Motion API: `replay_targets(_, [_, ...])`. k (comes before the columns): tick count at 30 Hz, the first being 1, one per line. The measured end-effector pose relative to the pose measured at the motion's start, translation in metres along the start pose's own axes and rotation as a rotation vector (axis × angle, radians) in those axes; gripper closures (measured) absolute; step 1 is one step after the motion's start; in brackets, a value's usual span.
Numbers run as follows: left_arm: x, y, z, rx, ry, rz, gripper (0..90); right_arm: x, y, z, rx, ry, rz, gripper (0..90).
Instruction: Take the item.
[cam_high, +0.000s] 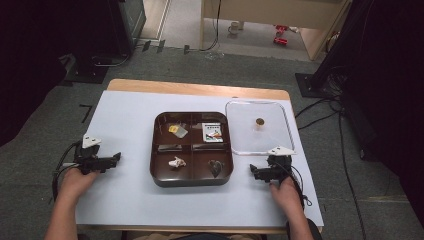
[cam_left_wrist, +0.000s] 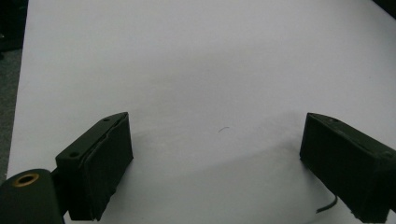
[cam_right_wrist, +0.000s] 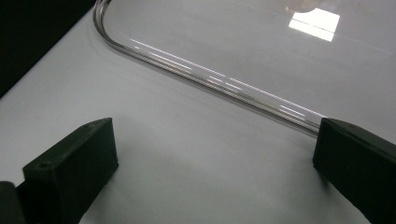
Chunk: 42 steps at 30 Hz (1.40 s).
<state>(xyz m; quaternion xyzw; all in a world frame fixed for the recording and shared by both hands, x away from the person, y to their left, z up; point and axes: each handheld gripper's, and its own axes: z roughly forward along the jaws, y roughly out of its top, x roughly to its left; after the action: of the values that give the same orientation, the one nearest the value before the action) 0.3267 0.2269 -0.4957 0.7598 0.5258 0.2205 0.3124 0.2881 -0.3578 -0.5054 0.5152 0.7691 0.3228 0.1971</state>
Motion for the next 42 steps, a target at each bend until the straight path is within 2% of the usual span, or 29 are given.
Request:
replay_targets(33, [0.0, 0.0, 0.0, 0.002, 0.002, -0.005, 9.1, 0.0, 0.0, 0.0, -0.001, 0.0, -0.001, 0.0])
replay_targets(39, [-0.002, 0.005, 0.0, 0.044, 0.014, -0.015, 9.6, 0.0, 0.0, 0.0, -0.001, 0.0, -0.001, 0.0])
replay_targets(42, [-0.002, 0.013, 0.0, 0.101, 0.01, -0.014, 9.6, 0.0, 0.0, 0.0, -0.001, 0.0, -0.002, 0.0])
